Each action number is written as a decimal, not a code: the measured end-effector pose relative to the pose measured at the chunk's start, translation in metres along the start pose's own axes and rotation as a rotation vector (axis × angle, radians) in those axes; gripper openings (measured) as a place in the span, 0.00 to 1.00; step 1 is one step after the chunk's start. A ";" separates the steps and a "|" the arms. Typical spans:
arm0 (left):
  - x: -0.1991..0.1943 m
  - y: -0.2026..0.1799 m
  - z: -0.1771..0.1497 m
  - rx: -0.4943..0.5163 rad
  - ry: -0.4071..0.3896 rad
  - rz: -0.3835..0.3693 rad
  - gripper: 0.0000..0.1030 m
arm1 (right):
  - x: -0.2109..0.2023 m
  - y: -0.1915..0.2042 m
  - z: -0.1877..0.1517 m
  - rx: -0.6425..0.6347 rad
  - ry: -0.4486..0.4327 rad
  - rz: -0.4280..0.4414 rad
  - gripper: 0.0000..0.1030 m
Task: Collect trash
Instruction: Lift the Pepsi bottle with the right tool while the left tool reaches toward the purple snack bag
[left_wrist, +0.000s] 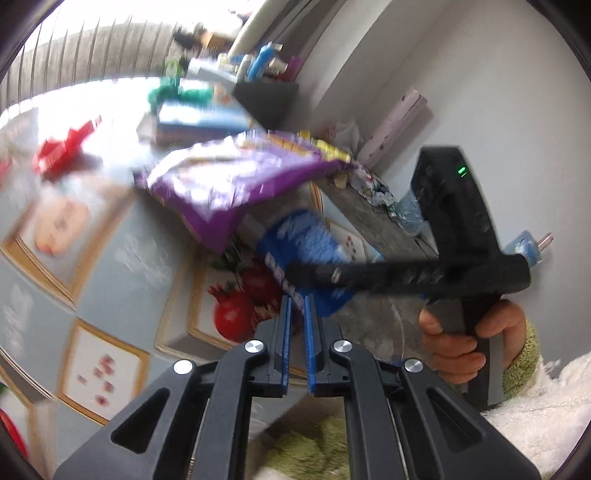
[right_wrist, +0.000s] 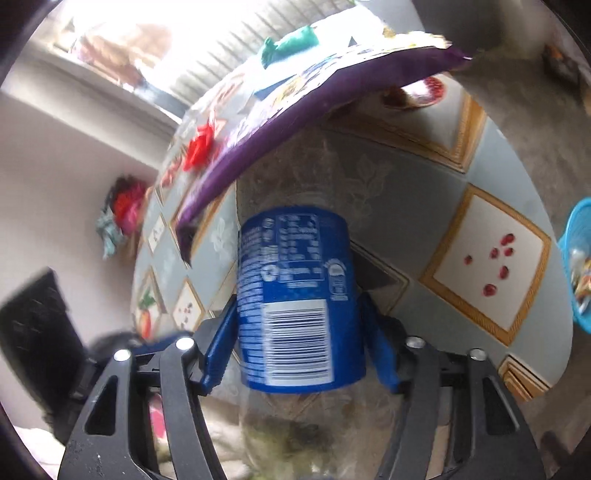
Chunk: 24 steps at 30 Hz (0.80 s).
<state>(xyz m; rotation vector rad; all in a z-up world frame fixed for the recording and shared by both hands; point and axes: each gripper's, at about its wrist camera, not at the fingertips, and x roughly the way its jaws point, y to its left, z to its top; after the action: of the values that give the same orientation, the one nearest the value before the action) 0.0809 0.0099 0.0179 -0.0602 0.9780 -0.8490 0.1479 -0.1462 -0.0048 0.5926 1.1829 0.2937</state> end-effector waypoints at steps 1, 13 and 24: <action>-0.006 -0.002 0.003 0.032 -0.025 0.021 0.05 | 0.003 0.002 0.000 0.001 -0.002 0.003 0.55; 0.002 -0.015 0.032 0.301 -0.145 0.243 0.25 | -0.032 -0.055 -0.014 0.107 -0.026 0.055 0.54; 0.029 -0.019 0.043 0.412 -0.107 0.242 0.35 | -0.044 -0.085 -0.020 0.215 -0.092 0.099 0.54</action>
<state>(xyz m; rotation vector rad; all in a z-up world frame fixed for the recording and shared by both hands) 0.1098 -0.0356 0.0302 0.3557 0.6790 -0.7990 0.1058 -0.2329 -0.0244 0.8454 1.1055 0.2223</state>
